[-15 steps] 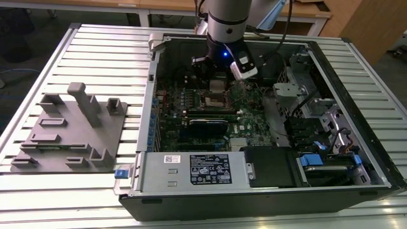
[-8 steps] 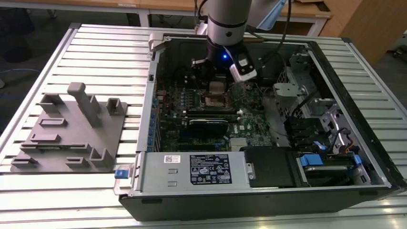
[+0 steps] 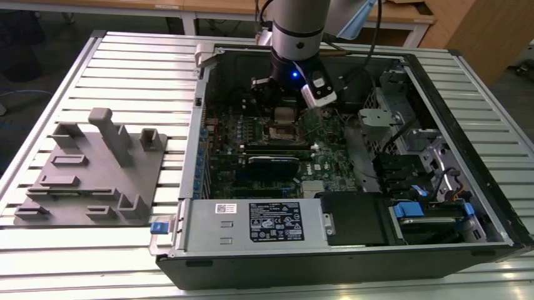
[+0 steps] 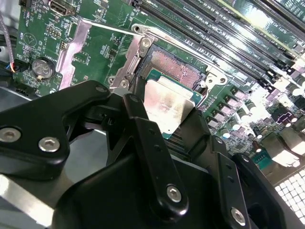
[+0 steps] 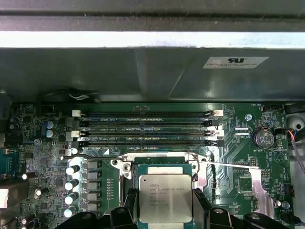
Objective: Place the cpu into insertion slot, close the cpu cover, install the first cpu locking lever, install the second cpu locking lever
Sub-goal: 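Place the cpu into insertion slot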
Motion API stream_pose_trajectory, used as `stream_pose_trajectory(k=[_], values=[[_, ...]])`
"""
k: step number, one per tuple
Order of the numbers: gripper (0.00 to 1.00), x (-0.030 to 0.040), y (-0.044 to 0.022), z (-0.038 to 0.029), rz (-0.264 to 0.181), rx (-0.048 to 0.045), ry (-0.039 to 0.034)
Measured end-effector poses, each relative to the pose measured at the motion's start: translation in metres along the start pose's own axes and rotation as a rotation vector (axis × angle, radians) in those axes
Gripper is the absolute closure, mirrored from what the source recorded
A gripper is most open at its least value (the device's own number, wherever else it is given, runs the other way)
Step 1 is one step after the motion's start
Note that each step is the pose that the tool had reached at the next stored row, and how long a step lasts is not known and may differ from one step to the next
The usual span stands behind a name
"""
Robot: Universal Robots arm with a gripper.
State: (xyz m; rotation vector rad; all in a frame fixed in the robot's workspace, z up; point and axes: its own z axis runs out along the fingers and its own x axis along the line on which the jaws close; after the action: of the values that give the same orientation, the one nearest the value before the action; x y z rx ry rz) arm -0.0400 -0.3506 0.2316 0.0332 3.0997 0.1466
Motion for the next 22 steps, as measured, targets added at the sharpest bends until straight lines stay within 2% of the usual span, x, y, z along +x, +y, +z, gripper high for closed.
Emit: stream_pose_trajectory(k=[3,22], values=[[0.46,0.0,0.0,0.0002,0.026,0.0009,-0.0026],[0.46,0.0001,-0.0002,0.0025,0.37,0.0137,-0.0353]])
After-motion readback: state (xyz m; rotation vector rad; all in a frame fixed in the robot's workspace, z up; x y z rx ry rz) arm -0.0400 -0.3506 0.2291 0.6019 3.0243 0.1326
